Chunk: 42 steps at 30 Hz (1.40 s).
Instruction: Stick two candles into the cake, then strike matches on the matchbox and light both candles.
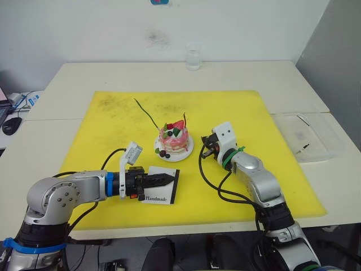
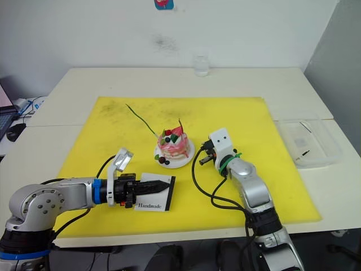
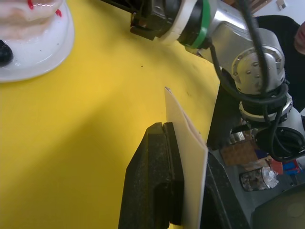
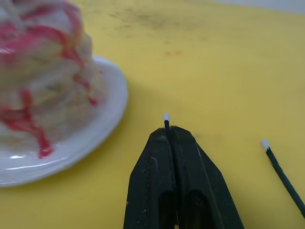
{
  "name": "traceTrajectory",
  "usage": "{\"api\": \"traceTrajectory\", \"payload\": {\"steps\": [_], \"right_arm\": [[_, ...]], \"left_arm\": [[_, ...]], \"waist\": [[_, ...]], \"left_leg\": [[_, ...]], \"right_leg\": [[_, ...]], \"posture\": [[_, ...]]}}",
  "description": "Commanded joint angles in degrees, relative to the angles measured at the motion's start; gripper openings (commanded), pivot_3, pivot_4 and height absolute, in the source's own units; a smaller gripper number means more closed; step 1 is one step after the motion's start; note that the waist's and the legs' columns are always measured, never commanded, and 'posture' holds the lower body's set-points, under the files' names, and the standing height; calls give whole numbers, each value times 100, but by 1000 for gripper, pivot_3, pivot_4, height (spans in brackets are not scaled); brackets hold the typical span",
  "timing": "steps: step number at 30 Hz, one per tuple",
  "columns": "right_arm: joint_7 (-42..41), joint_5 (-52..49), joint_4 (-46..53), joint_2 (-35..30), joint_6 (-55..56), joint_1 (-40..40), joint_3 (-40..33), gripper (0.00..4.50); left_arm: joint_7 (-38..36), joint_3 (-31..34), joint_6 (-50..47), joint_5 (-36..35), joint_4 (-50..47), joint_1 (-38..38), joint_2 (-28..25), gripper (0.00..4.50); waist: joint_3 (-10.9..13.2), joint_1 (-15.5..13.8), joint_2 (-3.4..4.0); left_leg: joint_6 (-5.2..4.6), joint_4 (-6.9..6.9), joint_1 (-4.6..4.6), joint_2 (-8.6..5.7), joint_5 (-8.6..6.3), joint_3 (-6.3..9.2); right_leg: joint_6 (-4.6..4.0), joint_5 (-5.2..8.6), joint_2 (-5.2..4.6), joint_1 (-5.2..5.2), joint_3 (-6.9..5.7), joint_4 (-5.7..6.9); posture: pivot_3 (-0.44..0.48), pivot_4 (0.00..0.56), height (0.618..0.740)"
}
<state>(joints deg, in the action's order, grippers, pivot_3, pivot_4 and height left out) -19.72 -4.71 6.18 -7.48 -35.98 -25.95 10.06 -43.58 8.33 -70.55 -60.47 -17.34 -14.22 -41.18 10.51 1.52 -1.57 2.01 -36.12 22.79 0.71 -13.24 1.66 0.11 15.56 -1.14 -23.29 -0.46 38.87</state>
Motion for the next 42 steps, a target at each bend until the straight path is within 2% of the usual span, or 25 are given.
{"api": "traceTrajectory", "payload": {"steps": [1, 7, 15, 21, 26, 31, 34, 42], "right_arm": [[-239, -175, 922, -330, -274, 155, -118, 44], [-464, -413, 1991, -857, -562, 937, -170, 44], [-294, -396, 2211, -835, -511, 1370, -62, 44], [-391, -442, 2256, -925, -547, 1350, -39, 44], [-948, -845, 2765, -1329, -592, 1206, -131, 44], [-1639, -1691, 3442, -1896, -1111, 851, -242, 44], [-1793, -1849, 3587, -2218, -1415, 571, -92, 44], [-1705, -1611, 3538, -2485, -1557, 201, 576, 44]], "left_arm": [[33, 134, 61, -103, -81, -86, 26, 0], [38, 115, 42, -137, -75, -130, 27, 0], [-33, -1, 41, -76, -43, -205, 20, 0], [41, -74, 66, -21, -16, -288, 131, 0], [270, -244, 59, 106, 65, -460, 376, 0], [635, -250, 30, 196, 264, -735, 698, 0], [678, -290, 21, 228, 291, -814, 777, 0], [641, -345, 35, 269, 307, -883, 802, 0]], "waist": [[0, -4, 0], [0, 0, -1], [0, 22, -1], [0, 13, -1], [0, 11, -1], [-1, 15, -4], [-1, 15, -4], [-1, 12, -4]], "left_leg": [[0, 0, 0, -1, 0, 0], [0, 1, 1, 0, 0, 2], [-1, -1, -6, 2, 2, -2], [0, -1, -2, 0, 2, -1], [0, -2, 0, -2, 2, -2], [-1, -4, -1, 0, 3, 6], [-1, -4, -3, 0, 3, 8], [-1, -5, 0, -1, 3, 8]], "right_leg": [[0, 0, 0, 0, 0, 0], [0, 1, 0, 0, -3, -1], [1, 1, 5, 0, 2, 3], [1, 1, 5, 0, 1, 0], [2, 1, 4, 0, 2, -1], [2, 1, 6, 2, -5, 2], [2, 1, 8, 4, -6, 2], [2, 1, 8, 4, -5, 0]], "posture": [[0, 150, 740], [0, 150, 740], [0, 150, 740], [0, 150, 740], [0, 150, 740], [0, 150, 740], [0, 150, 740], [0, 150, 740]]}}
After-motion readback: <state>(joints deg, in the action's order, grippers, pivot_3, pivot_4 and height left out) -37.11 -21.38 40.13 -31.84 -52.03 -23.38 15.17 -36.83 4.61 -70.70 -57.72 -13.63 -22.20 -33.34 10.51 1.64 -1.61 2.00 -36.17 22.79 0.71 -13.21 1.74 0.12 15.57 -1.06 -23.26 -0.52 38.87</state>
